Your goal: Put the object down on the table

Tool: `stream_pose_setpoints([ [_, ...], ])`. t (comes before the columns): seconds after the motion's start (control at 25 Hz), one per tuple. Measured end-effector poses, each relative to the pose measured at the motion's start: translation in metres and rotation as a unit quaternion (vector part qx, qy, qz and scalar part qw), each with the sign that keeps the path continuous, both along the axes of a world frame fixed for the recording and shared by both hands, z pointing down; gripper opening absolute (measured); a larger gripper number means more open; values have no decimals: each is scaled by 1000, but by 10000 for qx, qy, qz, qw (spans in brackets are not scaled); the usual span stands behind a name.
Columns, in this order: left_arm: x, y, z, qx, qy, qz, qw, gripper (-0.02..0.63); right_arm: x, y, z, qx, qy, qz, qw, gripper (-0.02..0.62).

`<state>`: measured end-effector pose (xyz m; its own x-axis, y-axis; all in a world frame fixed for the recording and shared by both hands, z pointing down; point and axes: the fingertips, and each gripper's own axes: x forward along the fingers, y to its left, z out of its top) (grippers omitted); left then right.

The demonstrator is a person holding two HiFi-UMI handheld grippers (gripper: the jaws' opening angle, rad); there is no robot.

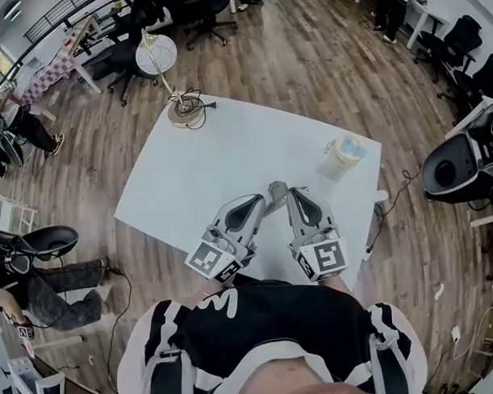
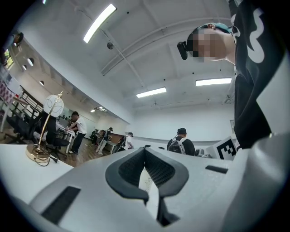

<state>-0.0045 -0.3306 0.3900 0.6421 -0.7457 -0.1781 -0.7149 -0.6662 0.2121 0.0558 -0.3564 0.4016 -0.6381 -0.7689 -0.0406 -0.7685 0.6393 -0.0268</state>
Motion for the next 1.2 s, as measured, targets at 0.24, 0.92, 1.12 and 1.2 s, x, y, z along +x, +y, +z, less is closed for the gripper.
stream_pose_setpoints([
  [0.24,1,4,-3,69,36,63,10000,5,0,6,1,-39,-3,33,10000,17],
  [0.92,-91,151,-6,58,18,-169,9998,5,-71,148,-14,-23,-181,8,9998,17],
  [1.12,-104,201,-7,115,36,-5,9999,5,-81,206,-18,50,-283,269,9992,17],
  [1.2,-102,219,-2,51,42,151,9999,5,-81,225,-15,20,-310,411,9987,17],
])
